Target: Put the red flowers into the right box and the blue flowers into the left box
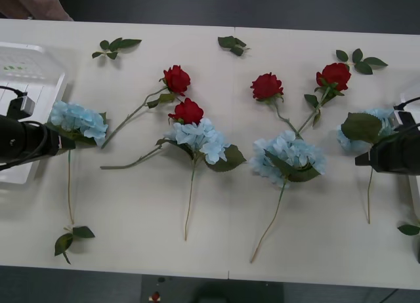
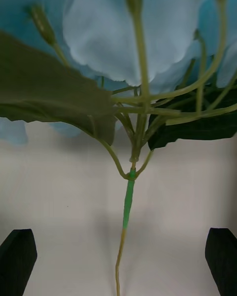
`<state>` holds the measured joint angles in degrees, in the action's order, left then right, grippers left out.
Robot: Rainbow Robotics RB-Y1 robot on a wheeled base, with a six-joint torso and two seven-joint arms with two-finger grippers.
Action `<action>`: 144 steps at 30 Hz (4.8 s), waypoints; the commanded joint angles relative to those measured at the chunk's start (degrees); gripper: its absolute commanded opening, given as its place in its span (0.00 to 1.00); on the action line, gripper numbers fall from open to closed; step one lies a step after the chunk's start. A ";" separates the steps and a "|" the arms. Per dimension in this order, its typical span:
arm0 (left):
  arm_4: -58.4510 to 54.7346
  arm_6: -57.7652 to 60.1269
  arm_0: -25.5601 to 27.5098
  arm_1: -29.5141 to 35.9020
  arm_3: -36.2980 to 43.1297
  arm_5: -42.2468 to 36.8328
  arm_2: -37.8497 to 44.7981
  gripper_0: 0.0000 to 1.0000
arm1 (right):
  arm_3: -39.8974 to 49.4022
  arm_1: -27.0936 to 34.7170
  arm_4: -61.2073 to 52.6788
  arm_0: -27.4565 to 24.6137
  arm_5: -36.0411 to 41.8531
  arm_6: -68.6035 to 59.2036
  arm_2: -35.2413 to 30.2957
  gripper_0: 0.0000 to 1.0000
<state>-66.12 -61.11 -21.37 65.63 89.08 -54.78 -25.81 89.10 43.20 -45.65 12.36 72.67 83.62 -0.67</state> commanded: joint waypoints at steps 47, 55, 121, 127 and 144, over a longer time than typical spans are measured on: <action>5.04 -2.35 -11.32 -3.84 -10.60 8.63 -18.67 0.44 | -2.09 -2.95 3.81 0.65 -6.40 -0.29 1.55 0.00; 5.21 -1.99 -11.32 -3.84 -10.60 8.55 -18.84 0.00 | 5.55 -1.72 3.02 0.56 1.07 5.42 -4.87 0.00; 20.06 -9.20 -14.92 7.41 -20.53 -2.26 3.39 0.28 | 3.18 -11.65 -71.51 23.94 3.53 20.80 -10.84 0.00; 20.06 -9.99 -14.92 7.50 -21.32 -1.03 3.39 0.54 | 3.18 -13.49 -71.42 25.70 -0.68 20.89 -6.45 0.00; 1.08 -8.85 -11.94 7.41 -12.00 0.37 12.18 1.00 | 3.18 -17.98 -69.23 28.77 -3.59 20.89 -0.12 0.00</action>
<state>-63.14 -68.77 -34.53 71.79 73.66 -54.38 -17.74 91.22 25.50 -114.94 39.28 68.84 105.64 -0.25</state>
